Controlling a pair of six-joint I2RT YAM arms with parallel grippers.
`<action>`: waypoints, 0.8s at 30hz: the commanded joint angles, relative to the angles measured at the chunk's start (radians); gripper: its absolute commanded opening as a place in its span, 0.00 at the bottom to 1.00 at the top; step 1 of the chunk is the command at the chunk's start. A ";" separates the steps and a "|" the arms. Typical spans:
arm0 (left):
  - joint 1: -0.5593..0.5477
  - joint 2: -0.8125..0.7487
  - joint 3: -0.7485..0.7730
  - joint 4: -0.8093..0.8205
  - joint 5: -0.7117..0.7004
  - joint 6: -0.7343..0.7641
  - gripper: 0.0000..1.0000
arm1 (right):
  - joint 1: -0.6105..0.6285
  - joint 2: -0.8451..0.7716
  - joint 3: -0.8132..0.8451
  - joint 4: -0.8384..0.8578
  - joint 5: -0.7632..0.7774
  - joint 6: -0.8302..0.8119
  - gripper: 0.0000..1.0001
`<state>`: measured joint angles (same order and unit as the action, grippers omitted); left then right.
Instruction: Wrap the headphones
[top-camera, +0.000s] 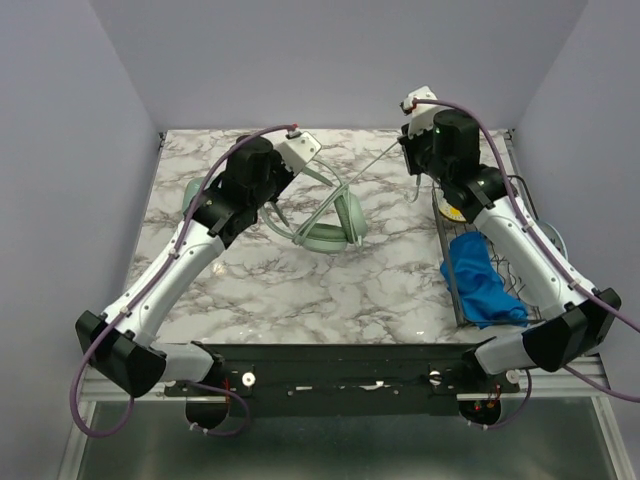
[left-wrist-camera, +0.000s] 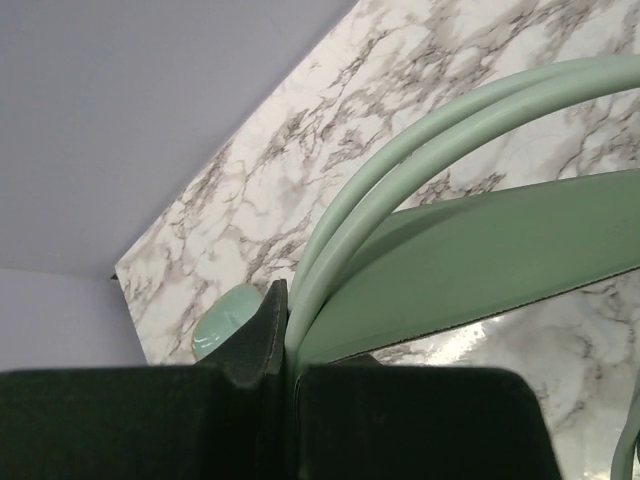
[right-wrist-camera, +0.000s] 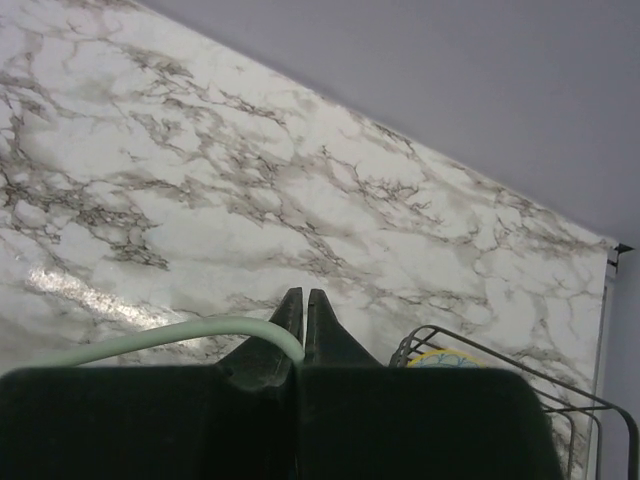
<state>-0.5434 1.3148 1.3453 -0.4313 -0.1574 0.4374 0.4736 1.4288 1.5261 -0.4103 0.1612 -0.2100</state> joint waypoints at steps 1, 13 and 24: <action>0.005 -0.052 0.095 -0.187 0.139 -0.137 0.00 | -0.068 -0.034 -0.066 0.092 -0.139 0.027 0.01; 0.007 -0.025 0.422 -0.331 0.305 -0.402 0.00 | -0.069 0.027 -0.239 0.402 -0.649 0.200 0.23; 0.005 0.052 0.641 -0.342 0.286 -0.511 0.00 | 0.025 0.137 -0.429 0.939 -0.749 0.497 0.36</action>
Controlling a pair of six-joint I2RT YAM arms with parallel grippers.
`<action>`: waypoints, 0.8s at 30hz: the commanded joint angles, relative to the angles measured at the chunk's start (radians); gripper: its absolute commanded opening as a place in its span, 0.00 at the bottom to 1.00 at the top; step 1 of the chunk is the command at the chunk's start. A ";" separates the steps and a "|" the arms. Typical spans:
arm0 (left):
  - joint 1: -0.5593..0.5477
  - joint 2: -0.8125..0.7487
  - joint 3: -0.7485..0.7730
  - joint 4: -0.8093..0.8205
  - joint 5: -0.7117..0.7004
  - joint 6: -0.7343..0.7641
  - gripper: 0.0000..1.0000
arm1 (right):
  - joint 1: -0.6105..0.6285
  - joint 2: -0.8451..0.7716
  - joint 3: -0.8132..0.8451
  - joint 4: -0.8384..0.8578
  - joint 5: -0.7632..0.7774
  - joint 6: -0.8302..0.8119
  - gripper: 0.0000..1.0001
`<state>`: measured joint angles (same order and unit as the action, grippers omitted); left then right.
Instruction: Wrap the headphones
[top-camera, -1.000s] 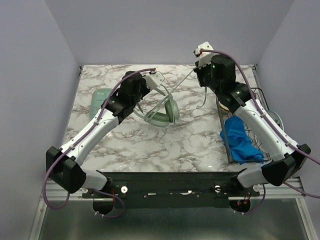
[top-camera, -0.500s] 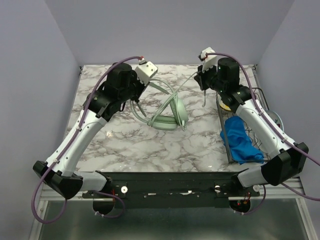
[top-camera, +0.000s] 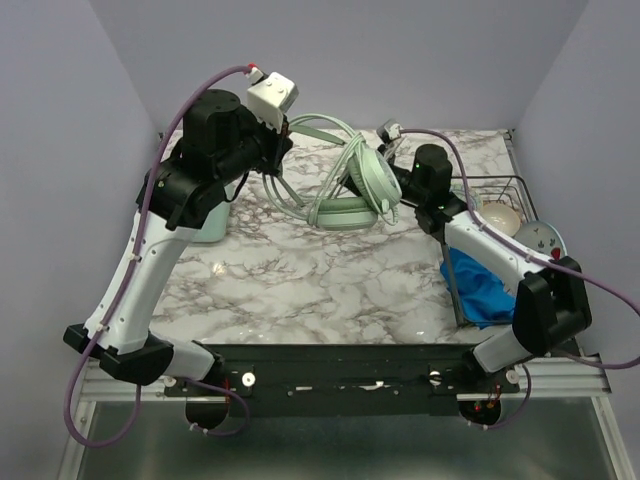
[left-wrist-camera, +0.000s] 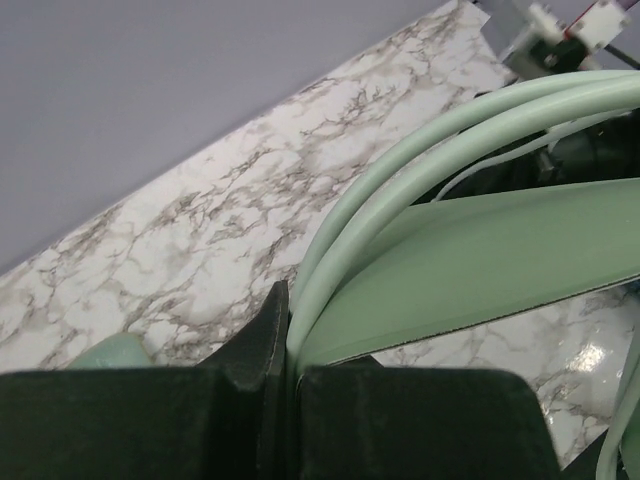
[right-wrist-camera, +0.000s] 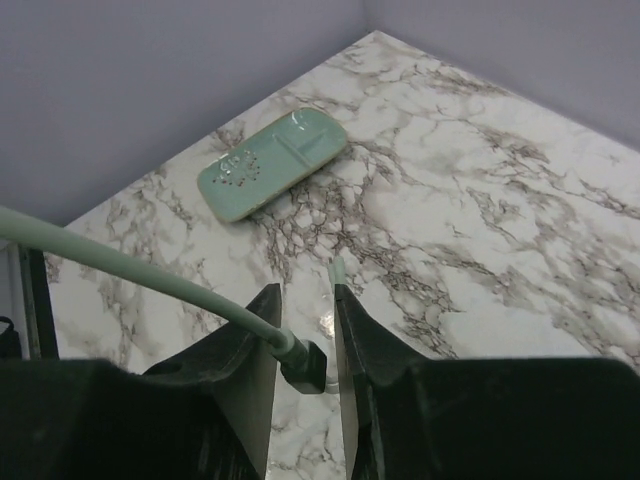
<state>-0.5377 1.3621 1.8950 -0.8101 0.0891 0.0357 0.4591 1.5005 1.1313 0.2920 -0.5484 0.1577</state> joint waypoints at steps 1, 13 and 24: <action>-0.001 0.009 0.099 0.037 0.040 -0.112 0.00 | 0.046 0.078 -0.033 0.263 -0.036 0.146 0.39; -0.001 0.020 0.182 0.022 0.035 -0.128 0.00 | 0.061 0.190 -0.088 0.467 0.073 0.312 0.55; -0.001 0.031 0.233 0.014 0.034 -0.129 0.00 | 0.059 0.208 -0.145 0.532 0.130 0.312 0.57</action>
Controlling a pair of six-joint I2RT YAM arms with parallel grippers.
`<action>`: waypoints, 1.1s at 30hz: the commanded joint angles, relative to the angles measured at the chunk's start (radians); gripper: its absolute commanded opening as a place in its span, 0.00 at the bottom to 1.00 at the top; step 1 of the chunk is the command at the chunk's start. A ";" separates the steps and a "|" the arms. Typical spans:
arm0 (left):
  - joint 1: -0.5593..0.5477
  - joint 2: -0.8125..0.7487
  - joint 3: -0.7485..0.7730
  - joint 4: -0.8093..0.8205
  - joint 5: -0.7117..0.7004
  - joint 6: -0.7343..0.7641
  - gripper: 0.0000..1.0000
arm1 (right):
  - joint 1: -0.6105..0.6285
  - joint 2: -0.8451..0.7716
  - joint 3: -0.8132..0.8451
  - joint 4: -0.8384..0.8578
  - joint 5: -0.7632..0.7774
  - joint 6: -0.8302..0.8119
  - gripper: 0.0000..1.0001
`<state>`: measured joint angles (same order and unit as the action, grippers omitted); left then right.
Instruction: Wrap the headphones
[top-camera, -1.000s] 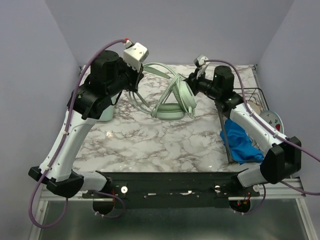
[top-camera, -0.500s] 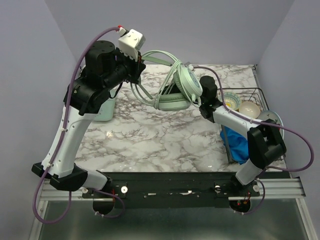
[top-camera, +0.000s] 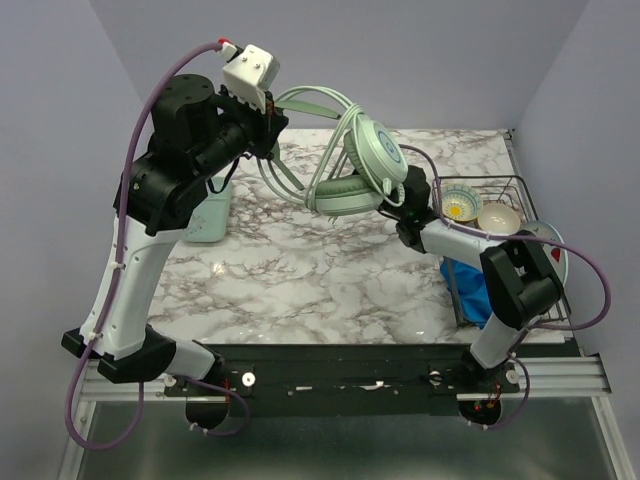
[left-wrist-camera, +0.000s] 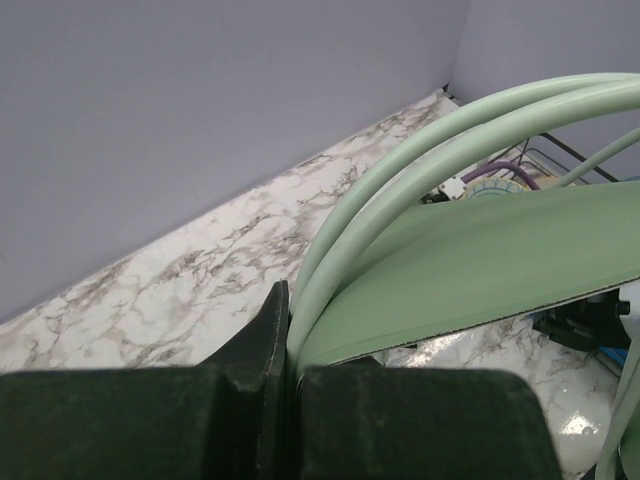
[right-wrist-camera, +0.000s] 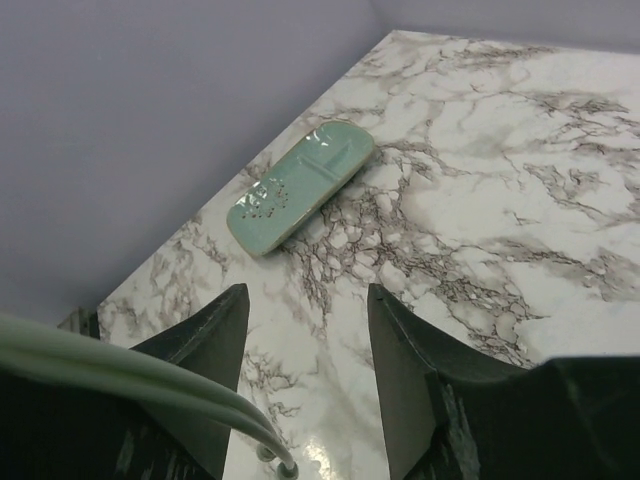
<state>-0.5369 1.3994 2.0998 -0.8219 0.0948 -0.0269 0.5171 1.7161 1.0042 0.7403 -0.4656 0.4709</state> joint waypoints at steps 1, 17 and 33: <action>-0.002 -0.008 0.029 0.024 0.025 -0.067 0.00 | 0.001 -0.009 -0.019 0.079 0.050 -0.005 0.56; 0.239 0.082 0.068 0.101 0.053 -0.333 0.00 | 0.133 -0.035 -0.003 -0.249 0.154 -0.182 0.01; 0.341 0.099 -0.035 0.201 0.003 -0.317 0.00 | 0.270 -0.162 -0.050 -0.242 0.349 -0.383 0.64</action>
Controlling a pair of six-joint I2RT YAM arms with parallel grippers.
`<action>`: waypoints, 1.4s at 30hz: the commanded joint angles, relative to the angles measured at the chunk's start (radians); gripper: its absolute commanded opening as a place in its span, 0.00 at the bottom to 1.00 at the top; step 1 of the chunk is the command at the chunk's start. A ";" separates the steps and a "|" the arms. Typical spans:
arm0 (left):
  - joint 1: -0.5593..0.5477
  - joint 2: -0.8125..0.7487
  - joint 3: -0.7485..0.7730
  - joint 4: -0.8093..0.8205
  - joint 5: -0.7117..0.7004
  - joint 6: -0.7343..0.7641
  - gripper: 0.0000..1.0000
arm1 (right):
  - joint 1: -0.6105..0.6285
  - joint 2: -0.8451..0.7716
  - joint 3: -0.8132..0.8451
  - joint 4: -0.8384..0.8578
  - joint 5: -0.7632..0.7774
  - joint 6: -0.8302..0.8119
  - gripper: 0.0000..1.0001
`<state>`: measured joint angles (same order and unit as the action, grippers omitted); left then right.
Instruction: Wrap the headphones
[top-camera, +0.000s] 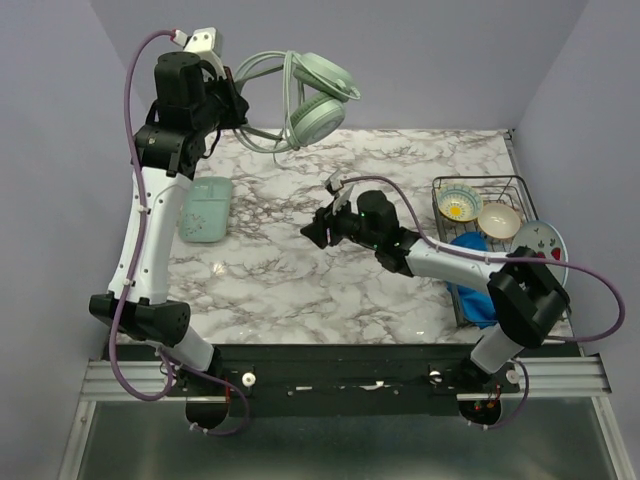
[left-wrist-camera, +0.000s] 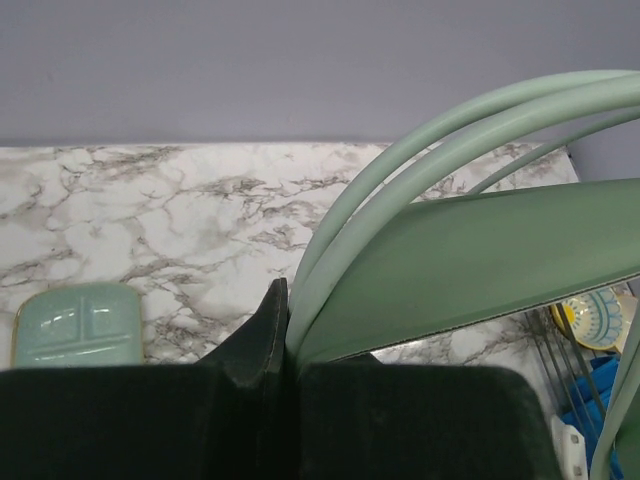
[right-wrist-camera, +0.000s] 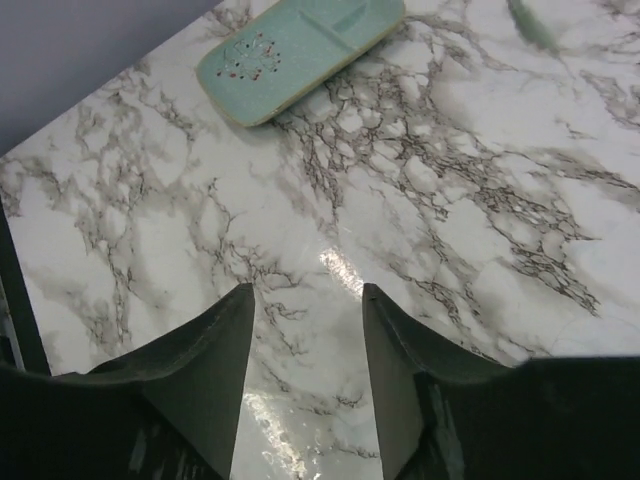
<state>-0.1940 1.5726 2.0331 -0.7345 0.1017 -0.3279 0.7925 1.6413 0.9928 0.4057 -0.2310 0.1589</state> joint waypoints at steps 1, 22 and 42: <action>-0.002 -0.078 0.035 0.110 0.001 -0.011 0.00 | -0.006 -0.103 -0.033 0.105 0.128 -0.088 0.68; -0.093 -0.157 0.058 0.067 -0.033 0.112 0.00 | -0.035 0.049 0.245 0.117 0.242 -0.203 0.87; -0.134 -0.177 0.116 0.020 0.020 0.098 0.00 | -0.076 0.175 0.325 0.131 0.078 -0.210 0.59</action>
<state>-0.3275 1.4181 2.0941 -0.7517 0.0856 -0.1867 0.7197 1.7752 1.2869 0.5247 -0.0868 -0.0460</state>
